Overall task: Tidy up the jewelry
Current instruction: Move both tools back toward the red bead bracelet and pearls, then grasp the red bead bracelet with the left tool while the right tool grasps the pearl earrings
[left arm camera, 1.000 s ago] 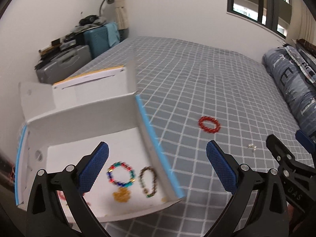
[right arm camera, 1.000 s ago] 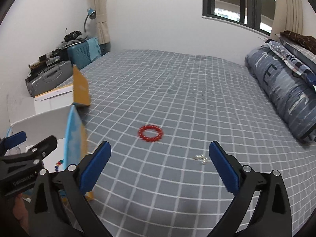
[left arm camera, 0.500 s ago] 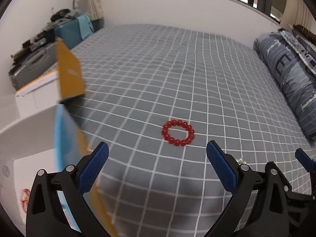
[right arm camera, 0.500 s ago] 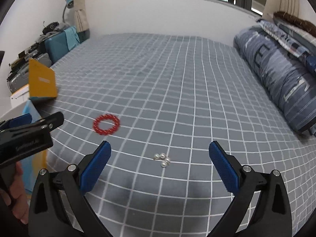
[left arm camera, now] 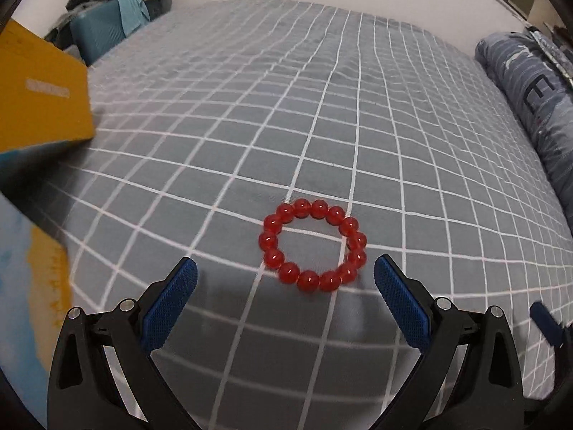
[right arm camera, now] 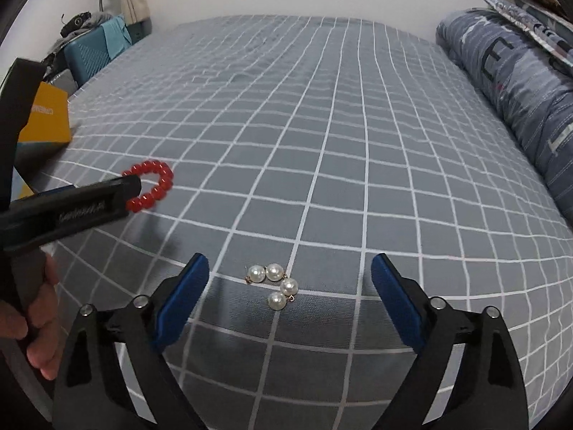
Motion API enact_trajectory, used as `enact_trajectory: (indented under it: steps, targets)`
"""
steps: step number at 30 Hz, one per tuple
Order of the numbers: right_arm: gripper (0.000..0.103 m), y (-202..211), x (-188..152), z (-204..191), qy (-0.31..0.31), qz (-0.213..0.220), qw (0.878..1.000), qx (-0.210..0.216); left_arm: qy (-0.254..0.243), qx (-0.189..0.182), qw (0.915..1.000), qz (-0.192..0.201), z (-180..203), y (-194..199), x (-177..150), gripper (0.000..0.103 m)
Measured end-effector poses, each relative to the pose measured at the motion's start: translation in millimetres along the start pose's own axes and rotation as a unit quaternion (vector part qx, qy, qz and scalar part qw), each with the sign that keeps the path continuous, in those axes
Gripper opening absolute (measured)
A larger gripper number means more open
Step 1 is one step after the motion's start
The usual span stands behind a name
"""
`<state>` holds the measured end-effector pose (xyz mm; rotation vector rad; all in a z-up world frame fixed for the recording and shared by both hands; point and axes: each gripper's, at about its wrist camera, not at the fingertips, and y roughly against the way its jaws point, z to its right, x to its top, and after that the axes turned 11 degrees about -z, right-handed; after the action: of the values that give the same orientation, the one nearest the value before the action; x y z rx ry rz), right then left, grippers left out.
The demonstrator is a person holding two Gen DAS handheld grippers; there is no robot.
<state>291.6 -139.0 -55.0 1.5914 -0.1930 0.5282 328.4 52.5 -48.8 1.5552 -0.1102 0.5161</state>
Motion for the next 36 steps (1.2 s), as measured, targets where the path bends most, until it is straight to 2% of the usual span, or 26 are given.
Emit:
enact_trajectory:
  steps: [6,10,13,14,16,20,25,27,29,33,36]
  targets:
    - [0.084,-11,-2,-2,0.004,-0.007,1.000,0.005,0.016,-0.004,0.9999,-0.004,-8,-20,7,0.097]
    - [0.074,-19,-2,-5,0.005,-0.018,1.000,0.008,0.025,0.003,0.9997,-0.001,-12,-25,11,0.096]
    - [0.071,-21,-1,-6,0.007,-0.019,1.000,0.005,0.026,0.010,0.9996,-0.005,-12,-29,11,0.093]
    - [0.068,-21,-1,-5,0.007,-0.020,1.000,0.006,0.025,0.014,0.9996,-0.004,-12,-30,11,0.090]
    - [0.063,-21,-1,-5,0.006,-0.021,1.000,0.007,0.025,0.025,0.9994,-0.007,-12,-31,11,0.078]
    - [0.052,-21,0,-6,0.006,-0.023,1.000,0.005,0.030,0.029,0.9991,-0.009,-14,-31,11,0.073]
    - [0.039,-22,1,-3,0.002,-0.025,1.000,0.010,0.031,0.026,0.9991,-0.012,-14,-28,8,0.060]
    - [0.038,-22,1,-3,-0.001,-0.026,1.000,0.011,0.028,0.021,0.9993,-0.014,-14,-27,8,0.056]
    - [0.036,-21,1,-3,-0.004,-0.025,1.000,0.010,0.027,0.012,0.9994,-0.017,-14,-25,7,0.048]
    - [0.025,-21,2,-3,-0.008,-0.027,0.999,0.015,0.020,0.002,0.9995,-0.023,-10,-23,4,0.020]
    - [0.023,-22,2,-3,-0.013,-0.028,0.999,0.016,0.008,-0.001,0.9997,-0.022,-6,-21,2,0.015]
